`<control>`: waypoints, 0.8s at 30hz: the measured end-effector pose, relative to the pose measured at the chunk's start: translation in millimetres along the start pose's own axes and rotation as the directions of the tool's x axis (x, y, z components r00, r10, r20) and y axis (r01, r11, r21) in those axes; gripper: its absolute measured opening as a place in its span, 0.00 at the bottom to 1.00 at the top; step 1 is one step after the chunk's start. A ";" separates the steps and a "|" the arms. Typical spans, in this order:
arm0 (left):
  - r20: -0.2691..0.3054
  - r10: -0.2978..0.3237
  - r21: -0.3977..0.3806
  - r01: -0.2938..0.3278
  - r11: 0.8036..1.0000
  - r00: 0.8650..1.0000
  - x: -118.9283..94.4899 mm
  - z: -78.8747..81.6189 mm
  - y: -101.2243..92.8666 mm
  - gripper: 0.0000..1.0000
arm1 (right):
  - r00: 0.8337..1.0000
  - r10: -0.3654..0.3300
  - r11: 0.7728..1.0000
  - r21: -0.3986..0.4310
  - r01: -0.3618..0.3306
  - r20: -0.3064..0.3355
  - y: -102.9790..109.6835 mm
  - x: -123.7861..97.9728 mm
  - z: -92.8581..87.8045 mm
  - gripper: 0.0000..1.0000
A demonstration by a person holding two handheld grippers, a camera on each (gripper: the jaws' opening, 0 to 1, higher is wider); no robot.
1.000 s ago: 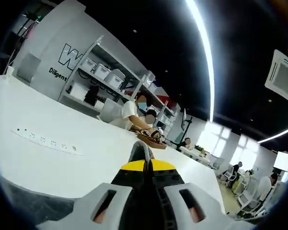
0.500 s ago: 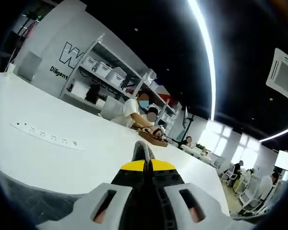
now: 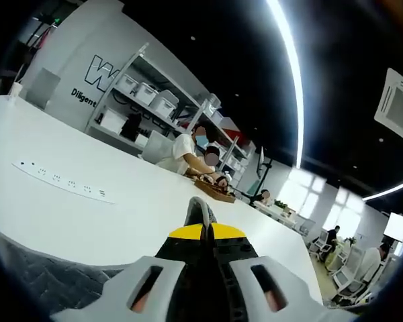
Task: Open the folded towel by lifting each exposed corner and separating the folded layers until the towel lies flat within the target outline without major curled edges
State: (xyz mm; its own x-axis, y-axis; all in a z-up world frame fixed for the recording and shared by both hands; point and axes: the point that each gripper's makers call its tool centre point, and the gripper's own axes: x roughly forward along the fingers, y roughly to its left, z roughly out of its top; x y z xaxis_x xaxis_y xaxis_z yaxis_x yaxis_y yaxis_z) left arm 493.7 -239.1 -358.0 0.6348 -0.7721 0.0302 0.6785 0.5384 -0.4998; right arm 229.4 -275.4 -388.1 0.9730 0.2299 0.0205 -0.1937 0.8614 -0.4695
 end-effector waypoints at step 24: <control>-0.031 -0.008 -0.037 0.006 0.999 1.000 19.3 -29.5 -5.2 0.00 | 0.998 -0.025 0.999 0.018 0.026 -0.056 -12.1 -10.0 -33.4 0.00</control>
State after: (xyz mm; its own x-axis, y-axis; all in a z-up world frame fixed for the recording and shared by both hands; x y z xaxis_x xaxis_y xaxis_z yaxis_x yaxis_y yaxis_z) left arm 491.5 -266.7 -380.3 0.6181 -0.7861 0.0075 0.6686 0.5207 -0.5309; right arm 226.1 -303.2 -412.1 0.9831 0.1823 -0.0173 -0.1703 0.8754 -0.4525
